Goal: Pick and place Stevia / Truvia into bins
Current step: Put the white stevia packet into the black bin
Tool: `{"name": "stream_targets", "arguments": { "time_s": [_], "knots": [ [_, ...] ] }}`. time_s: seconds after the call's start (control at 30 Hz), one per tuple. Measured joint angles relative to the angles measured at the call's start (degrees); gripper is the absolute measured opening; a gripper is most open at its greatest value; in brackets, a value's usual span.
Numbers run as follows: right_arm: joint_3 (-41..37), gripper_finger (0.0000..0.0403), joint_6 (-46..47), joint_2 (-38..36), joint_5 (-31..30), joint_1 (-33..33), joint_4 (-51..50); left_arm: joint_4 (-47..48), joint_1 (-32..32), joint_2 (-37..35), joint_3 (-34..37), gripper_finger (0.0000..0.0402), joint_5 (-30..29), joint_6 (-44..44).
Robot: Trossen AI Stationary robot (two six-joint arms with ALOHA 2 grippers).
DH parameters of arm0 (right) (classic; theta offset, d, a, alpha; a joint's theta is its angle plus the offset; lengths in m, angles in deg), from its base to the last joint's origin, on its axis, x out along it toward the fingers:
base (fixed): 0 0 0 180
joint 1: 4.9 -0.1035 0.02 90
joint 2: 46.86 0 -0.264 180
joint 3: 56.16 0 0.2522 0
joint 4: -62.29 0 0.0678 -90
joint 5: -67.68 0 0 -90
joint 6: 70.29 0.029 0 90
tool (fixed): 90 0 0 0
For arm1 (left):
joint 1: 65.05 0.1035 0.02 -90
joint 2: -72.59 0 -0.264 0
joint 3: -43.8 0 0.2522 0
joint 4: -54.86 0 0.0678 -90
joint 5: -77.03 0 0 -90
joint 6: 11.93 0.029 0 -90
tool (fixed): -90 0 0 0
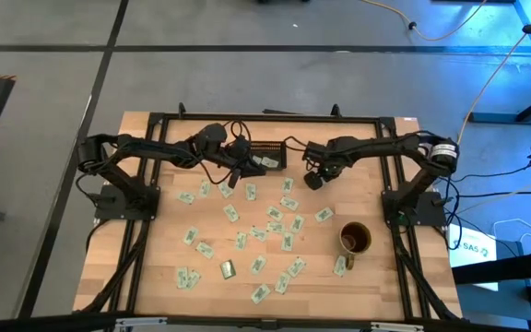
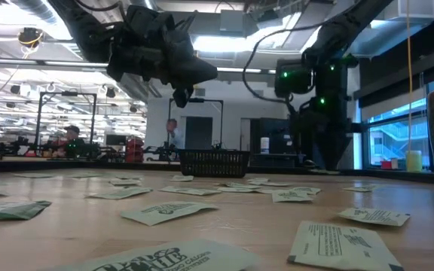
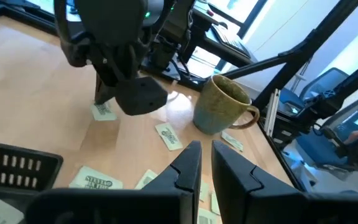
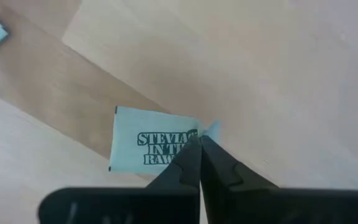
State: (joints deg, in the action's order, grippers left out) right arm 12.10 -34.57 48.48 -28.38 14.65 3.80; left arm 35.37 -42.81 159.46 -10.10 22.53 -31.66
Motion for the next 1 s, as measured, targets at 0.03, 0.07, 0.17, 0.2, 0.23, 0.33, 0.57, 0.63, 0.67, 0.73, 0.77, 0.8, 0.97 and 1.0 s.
{"name": "stream_targets", "arguments": {
  "time_s": [0.03, 0.07, 0.17, 0.2, 0.23, 0.33, 0.57, 0.63, 0.67, 0.73, 0.77, 0.8, 0.97, 1.0],
  "knots": [
    [0.0, 0.0001, 0.0, -0.2, -0.1, 0.0, -0.3, 0.1, 0.0, 0.0, 0.0, 0.0031, 0.0, 0.1],
    [-0.1, 0.0001, 0.0, -0.5, -0.1, 0.0, -0.6, 0.1, 0.0, -0.1, 0.0, 0.0031, 0.0, 0.1],
    [0.1, 0.0000, 0.0, -2.0, 0.1, 0.0, 0.0, 0.1, 0.0, -0.2, 0.0, 0.0031, 0.1, -0.3],
    [0.4, 0.0000, -0.2, -2.5, 0.4, 0.0, -0.1, 0.2, 0.0, -0.2, 0.0, 0.0031, 0.1, -0.4],
    [1.1, 0.0000, -0.3, -3.1, 0.5, 0.0, 0.0, 0.3, 0.0, -0.2, 0.0, 0.0031, 0.4, -0.5],
    [5.0, 0.0000, -2.9, -4.8, 0.6, 0.0, 1.0, 0.6, 0.5, -0.2, 0.0, 0.0031, 3.3, -0.5],
    [18.5, 0.0000, -15.7, -4.5, 0.7, -0.4, 5.5, 4.3, 3.5, -0.9, 0.0, 0.0031, 11.2, -0.7],
    [21.4, 0.0000, -18.0, -3.7, 0.7, -0.4, 6.4, 4.8, 3.7, -0.9, 0.0, 0.0031, 12.0, -0.7],
    [22.8, 0.0000, -18.8, -3.3, 0.7, -0.4, 7.2, 4.9, 3.7, -0.9, 0.0, 0.0031, 12.0, -0.7],
    [24.9, 0.0000, -20.1, -2.3, 0.7, -0.4, 7.7, 5.0, 3.7, -0.9, 0.0, 0.0031, 12.0, -0.7],
    [25.5, 0.0000, -20.7, -1.9, 0.7, -0.4, 7.8, 5.2, 3.7, -0.9, 0.0, 0.0031, 12.1, -1.1],
    [25.9, 0.0000, -21.0, -1.4, 0.7, -0.4, 7.9, 5.3, 3.7, -0.9, 0.0, 0.0031, 12.5, -2.6],
    [26.2, 0.0000, -21.2, 1.8, 1.5, -1.0, 9.1, 5.0, 3.6, -0.9, 0.0, 0.0031, 13.3, -6.0],
    [26.2, 0.0000, -21.3, 2.6, 1.6, -1.1, 9.5, 4.7, 3.6, -0.9, 0.0, 0.0031, 13.2, -5.2]
  ]
}}
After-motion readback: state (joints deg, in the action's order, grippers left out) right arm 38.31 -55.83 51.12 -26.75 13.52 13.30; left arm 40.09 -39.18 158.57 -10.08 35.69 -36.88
